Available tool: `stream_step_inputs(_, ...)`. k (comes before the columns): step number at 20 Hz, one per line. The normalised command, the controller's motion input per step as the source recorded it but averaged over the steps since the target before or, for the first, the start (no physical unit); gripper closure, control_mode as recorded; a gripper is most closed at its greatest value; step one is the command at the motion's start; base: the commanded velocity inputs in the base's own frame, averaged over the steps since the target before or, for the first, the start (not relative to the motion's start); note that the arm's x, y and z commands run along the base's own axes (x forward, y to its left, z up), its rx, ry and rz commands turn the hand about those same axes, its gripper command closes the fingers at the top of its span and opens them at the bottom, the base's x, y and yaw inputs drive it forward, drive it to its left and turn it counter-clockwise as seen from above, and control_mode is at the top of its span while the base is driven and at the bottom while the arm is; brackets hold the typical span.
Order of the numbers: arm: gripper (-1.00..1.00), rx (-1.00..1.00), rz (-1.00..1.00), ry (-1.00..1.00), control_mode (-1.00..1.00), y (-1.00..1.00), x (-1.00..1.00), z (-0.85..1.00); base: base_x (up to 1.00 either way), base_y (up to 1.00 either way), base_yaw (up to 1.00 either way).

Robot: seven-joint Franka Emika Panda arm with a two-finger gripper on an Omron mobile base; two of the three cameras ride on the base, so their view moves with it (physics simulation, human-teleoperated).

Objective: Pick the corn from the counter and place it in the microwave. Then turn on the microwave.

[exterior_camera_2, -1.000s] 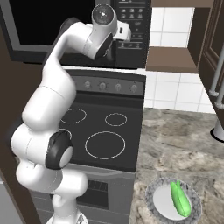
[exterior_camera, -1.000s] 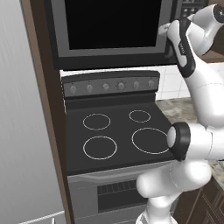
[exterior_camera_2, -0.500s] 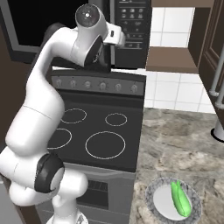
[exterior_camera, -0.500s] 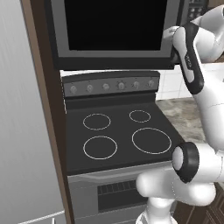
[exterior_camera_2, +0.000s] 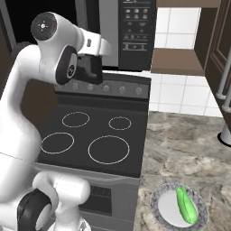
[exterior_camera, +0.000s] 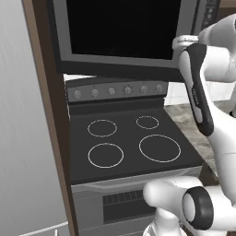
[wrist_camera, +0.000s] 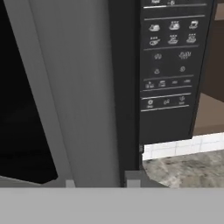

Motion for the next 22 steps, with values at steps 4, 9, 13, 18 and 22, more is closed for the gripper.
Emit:
stream_step_inputs(4, 1.00, -0.02, -0.12, 0.00, -1.00, 0.23, -0.96, 0.11, 0.00, 0.00, 0.00)
stream_step_inputs(9, 1.00, 0.00, -0.11, 0.00, -1.00, 0.27, -0.92, 0.05, 0.00, 0.00, 0.00)
stream_step_inputs(13, 1.00, 0.00, -0.11, 0.02, -1.00, 0.30, -0.87, 0.03, 0.00, 0.00, 0.00)
stream_step_inputs(18, 1.00, 0.00, -0.11, 0.01, -1.00, 0.30, -0.83, 0.00, 0.00, 0.00, 0.00)
stream_step_inputs(22, 1.00, -0.01, -0.10, 0.01, -1.00, 0.32, -0.78, 0.00, 0.00, 0.00, 0.00)
